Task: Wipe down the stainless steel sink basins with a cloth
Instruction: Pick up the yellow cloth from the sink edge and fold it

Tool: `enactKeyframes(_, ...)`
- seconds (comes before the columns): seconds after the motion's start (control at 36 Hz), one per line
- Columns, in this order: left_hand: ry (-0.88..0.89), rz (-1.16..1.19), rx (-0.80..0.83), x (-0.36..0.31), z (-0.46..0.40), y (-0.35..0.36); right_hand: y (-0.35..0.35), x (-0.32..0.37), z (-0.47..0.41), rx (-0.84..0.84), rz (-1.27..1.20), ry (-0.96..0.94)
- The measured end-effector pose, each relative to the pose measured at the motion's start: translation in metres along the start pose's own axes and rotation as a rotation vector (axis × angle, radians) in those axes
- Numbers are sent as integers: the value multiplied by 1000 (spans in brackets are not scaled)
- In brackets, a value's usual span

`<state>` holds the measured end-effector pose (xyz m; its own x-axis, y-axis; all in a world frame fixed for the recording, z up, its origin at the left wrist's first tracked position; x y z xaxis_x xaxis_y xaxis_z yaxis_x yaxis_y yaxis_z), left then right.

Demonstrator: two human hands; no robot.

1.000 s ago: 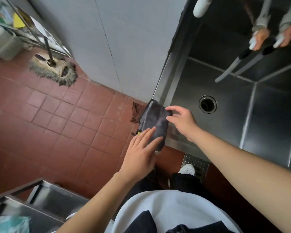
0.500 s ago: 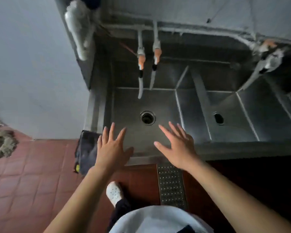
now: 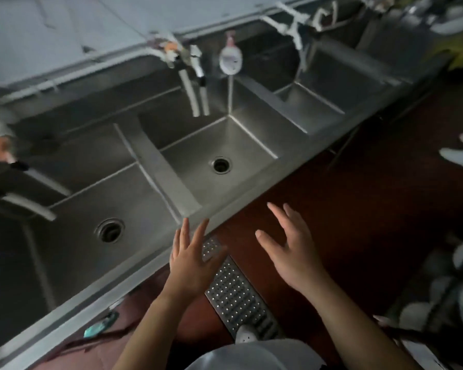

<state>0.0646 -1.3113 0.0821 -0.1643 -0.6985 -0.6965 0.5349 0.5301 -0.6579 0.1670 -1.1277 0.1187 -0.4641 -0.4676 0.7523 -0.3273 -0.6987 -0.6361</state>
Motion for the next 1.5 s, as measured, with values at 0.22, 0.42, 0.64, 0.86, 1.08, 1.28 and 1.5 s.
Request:
enactKeyframes(0.22,181,-16,142,-99,-74,53,-94,-74,-39,-138,-203,227)
enactKeyframes(0.42,326,-29,286,-211,-203,86,-198,-111,-126,-341,-198,248)
enactKeyframes(0.64,539,74,414,-355,-340,149,-276,-137,-201,-552,-190,452)
enactKeyframes(0.86,596,59,609,-450,-419,227,-360,-175,-260,-718,-200,540)
enactKeyframes(1.08,545,-61,775,-526,-488,334,-428,-278,-322,-746,-344,658)
enactKeyframes(1.28,532,-199,774,-630,-566,412,-542,-379,-416,-742,-391,613)
enactKeyframes(1.5,453,-49,570,-770,-664,458,-685,-447,-554,-657,-367,479)
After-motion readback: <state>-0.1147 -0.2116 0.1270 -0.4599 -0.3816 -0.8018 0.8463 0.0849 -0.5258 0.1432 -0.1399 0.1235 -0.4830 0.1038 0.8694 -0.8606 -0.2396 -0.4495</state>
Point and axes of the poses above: each hand's wrist, its own z-axis away from the middle knuckle, its own y-axis out of the palm, x = y × z, the point moved 1 cm from there along -z, towards the middle knuckle, and after that the axes turned 1 degree about z, right-handed, at the moved point
